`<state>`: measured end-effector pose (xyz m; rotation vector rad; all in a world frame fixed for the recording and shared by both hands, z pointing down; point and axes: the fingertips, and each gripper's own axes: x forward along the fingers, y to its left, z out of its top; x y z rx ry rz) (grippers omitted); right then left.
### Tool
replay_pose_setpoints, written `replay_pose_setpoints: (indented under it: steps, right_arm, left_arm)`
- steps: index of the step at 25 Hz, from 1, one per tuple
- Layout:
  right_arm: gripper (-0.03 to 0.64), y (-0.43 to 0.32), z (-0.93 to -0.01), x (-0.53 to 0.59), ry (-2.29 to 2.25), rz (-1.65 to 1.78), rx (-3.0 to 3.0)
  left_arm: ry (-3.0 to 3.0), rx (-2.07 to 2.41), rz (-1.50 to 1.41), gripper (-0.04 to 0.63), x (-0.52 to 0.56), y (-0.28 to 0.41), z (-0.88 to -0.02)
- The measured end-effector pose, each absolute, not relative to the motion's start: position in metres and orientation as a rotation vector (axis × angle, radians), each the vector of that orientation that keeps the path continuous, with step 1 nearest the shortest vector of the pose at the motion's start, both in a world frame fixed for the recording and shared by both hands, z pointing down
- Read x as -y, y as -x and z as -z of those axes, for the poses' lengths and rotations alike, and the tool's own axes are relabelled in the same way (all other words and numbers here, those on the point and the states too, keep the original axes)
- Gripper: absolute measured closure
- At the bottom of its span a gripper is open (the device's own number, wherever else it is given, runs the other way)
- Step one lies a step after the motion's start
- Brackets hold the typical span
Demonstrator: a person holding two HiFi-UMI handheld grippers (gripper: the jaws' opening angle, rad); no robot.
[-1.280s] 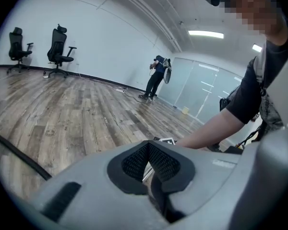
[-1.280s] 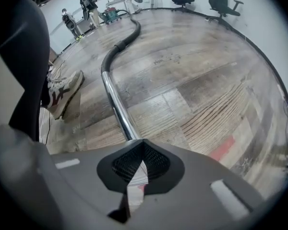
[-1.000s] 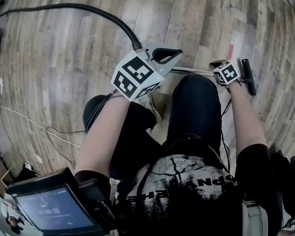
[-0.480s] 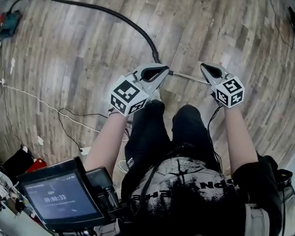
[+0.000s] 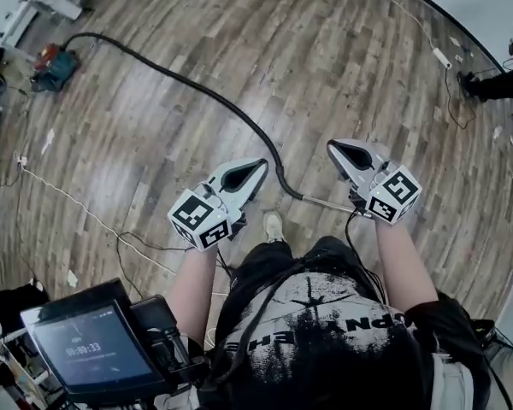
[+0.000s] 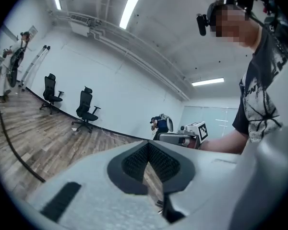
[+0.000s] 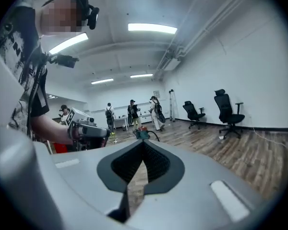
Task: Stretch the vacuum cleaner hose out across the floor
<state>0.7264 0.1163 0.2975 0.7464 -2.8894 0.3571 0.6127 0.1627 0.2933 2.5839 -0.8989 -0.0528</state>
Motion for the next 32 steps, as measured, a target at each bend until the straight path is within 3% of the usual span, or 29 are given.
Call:
replay_pose_setpoints:
  steps: [15, 32]
  right_arm:
    - [0.611, -0.707, -0.220, -0.152, -0.502, 0.077, 2.911]
    - [0.611, -0.811, -0.181, -0.145, -0.249, 0.289, 3.018]
  left_arm:
    - [-2.685, 1.091, 0.155, 0.595, -0.165, -0.617, -0.221]
    - [-2.772, 1.277, -0.030, 0.595, -0.160, -0.765, -0.187]
